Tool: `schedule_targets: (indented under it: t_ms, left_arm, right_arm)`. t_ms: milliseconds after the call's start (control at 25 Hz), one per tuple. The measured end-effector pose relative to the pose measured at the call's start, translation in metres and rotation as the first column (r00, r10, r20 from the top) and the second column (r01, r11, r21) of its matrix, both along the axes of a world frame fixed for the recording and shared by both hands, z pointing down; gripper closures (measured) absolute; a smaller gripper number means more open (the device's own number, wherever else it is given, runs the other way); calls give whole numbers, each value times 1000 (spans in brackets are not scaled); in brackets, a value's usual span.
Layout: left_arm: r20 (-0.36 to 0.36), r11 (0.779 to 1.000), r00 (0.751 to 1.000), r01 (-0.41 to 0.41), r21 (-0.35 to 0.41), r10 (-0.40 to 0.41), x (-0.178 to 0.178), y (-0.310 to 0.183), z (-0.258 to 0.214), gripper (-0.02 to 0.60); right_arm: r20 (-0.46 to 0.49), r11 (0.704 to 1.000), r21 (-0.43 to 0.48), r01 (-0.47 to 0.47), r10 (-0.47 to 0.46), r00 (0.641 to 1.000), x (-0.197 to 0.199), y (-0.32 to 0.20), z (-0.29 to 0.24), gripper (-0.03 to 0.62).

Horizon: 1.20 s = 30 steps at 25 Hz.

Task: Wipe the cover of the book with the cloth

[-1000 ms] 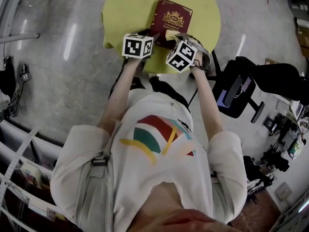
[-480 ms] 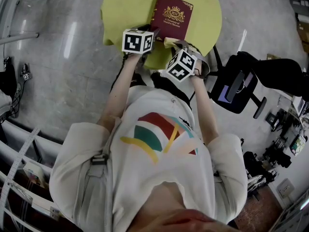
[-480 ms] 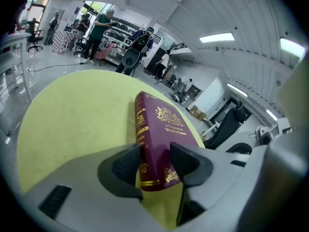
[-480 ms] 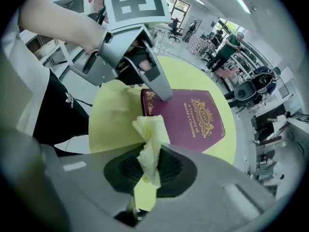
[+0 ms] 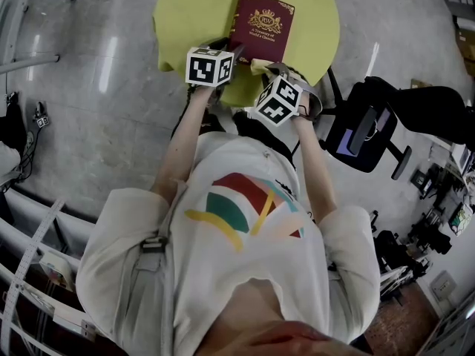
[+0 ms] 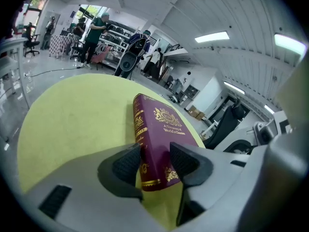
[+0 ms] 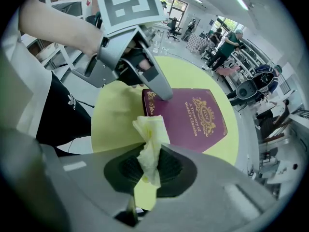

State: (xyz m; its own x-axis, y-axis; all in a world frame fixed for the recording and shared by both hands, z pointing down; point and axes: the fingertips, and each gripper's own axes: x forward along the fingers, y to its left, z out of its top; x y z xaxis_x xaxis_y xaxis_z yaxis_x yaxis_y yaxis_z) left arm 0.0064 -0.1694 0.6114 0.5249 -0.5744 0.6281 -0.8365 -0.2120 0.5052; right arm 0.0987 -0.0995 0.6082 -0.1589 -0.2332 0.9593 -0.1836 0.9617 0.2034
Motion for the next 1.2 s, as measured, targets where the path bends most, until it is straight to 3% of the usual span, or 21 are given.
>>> schedule_targets:
  t_ms: [80, 160, 240, 400, 640, 920, 1200]
  left_arm:
    - [6, 999, 1000, 20, 28, -21, -5, 2, -5, 404]
    - [27, 996, 997, 70, 51, -72, -16, 0, -12, 514]
    - [31, 989, 992, 119, 84, -122, -28, -6, -25, 562]
    - [-17, 968, 982, 187, 166, -187, -45, -19, -60, 566]
    - [-44, 932, 970, 241, 273, -238, -61, -27, -101, 568]
    - [-58, 912, 957, 289, 291, -285, -78, -15, -111, 568]
    - [-50, 906, 945, 326, 271, -325, -95, -2, -100, 568]
  right_arm:
    - [8, 1000, 15, -2, 2, 1000, -1, -3, -5, 565]
    - [30, 998, 63, -20, 18, 999, -1, -15, -19, 565]
    - [65, 992, 116, -45, 38, 997, -3, -33, -38, 565]
    - [106, 977, 206, -59, 38, 994, -11, -79, -75, 565]
    - [81, 956, 293, 0, -25, 996, -30, -150, -97, 565]
    - [11, 967, 251, 38, -42, 999, -57, -211, -58, 565]
    - [-39, 980, 174, 96, -91, 995, -84, -218, -12, 565]
